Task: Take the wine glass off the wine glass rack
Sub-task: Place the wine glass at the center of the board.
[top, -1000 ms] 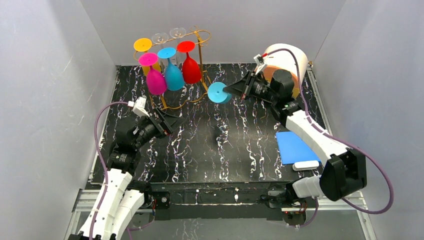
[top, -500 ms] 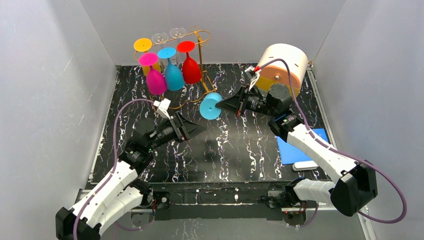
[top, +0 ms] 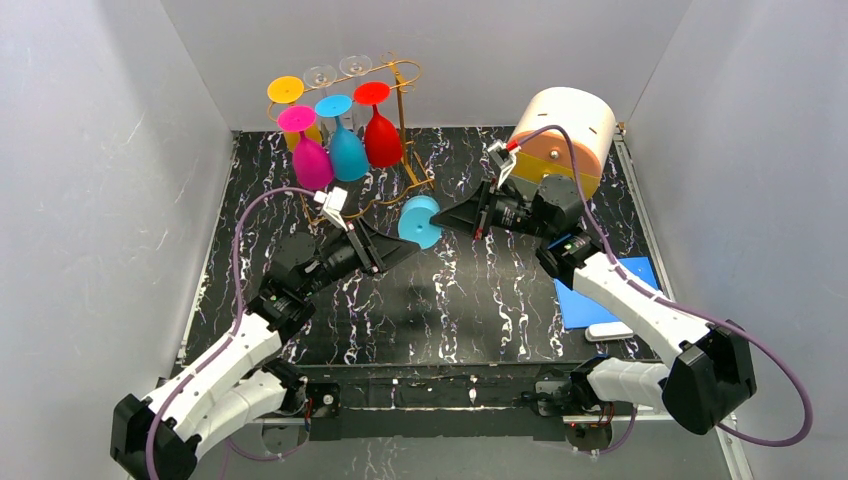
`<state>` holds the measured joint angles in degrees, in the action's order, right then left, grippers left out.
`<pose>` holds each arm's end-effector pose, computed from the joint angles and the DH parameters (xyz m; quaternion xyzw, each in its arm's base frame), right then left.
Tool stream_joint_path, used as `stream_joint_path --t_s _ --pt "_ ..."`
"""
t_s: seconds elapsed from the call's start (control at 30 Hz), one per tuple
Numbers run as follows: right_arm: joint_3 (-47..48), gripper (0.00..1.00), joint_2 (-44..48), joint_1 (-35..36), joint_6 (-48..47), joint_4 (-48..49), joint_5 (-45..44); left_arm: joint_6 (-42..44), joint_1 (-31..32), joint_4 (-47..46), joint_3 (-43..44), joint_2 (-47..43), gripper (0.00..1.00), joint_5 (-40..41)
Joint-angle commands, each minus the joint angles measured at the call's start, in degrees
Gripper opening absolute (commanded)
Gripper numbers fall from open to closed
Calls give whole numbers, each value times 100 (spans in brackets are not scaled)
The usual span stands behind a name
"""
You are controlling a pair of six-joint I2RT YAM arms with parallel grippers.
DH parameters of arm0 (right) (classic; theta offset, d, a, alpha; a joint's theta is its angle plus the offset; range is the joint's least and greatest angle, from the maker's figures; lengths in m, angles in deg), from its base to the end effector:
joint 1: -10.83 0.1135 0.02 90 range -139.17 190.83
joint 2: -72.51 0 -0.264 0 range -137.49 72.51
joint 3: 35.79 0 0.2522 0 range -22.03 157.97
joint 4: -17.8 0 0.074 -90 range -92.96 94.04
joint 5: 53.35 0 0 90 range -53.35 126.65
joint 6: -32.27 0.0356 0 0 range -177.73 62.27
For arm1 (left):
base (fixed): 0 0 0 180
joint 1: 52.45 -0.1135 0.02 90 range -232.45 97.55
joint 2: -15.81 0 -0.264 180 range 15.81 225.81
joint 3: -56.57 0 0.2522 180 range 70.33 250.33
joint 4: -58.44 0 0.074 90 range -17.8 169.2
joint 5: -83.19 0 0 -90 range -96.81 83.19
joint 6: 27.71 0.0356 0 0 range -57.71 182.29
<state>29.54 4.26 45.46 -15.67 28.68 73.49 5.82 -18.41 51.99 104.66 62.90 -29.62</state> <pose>0.2146 0.1742 0.3601 -0.1976 0.6368 0.6067 0.4328 0.1566 -0.1225 0.3251 0.0200 0.6632 -0.6151 0.4260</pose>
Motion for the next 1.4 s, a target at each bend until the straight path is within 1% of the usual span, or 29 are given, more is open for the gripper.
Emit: stream_joint_path --t_s 0.0,0.07,0.13,0.23,0.3,0.37,0.43,0.57,0.63,0.67,0.7,0.8,0.83,0.87,0.93,1.03,1.1,1.13,1.2,1.3,1.33,1.37 --pt "105 1 -117 28 243 645 343 -205 50 -743 -104 101 46 151" --pt "273 1 -212 38 194 441 436 -237 59 -877 -163 124 43 206" --pt "316 1 -281 41 221 426 521 -250 59 -963 -192 118 36 284" --pt "276 1 -262 41 258 426 436 -315 59 -980 -295 83 17 434" --pt "250 1 -241 36 258 482 433 -381 59 -1041 -405 61 7 381" --pt "262 1 -247 40 242 482 503 -423 59 -1088 -487 36 0 310" --pt "298 3 -286 43 219 472 633 -416 59 -1091 -524 -17 0 233" --pt "349 23 -354 45 221 507 892 -339 59 -1093 -470 -32 0 -23" --pt "359 26 -375 42 246 570 1035 -293 59 -1091 -422 11 0 -182" --pt "370 25 -393 43 280 602 1130 -269 54 -1084 -394 33 0 -265" --pt "390 22 -410 40 299 611 1218 -234 58 -1074 -371 55 0 -332" --pt "407 5 -401 47 300 608 1302 -153 59 -1042 -293 98 0 -443" --pt "395 1 -386 51 292 602 1278 -141 59 -1024 -280 109 0 -440" --pt "383 1 -355 46 269 585 1243 -134 59 -1021 -270 120 0 -448" --pt "351 1 -312 39 247 579 1114 -128 59 -1020 -257 154 13 -476" --pt "288 1 -240 40 215 577 965 -128 64 -1026 -259 177 24 -443" --pt "290 1 -237 50 197 577 941 -123 67 -1020 -267 184 26 -400" --pt "287 1 -241 47 197 584 928 -114 67 -1021 -268 186 26 -382" --pt "285 1 -250 42 188 579 918 -85 67 -1020 -269 180 17 -324" --pt "284 1 -268 49 170 551 916 -36 67 -1021 -256 143 0 -290" --pt "284 1 -265 48 167 544 913 15 67 -1009 -241 149 0 -332" --pt "290 7 -255 50 158 537 905 126 67 -948 -201 159 0 -429"
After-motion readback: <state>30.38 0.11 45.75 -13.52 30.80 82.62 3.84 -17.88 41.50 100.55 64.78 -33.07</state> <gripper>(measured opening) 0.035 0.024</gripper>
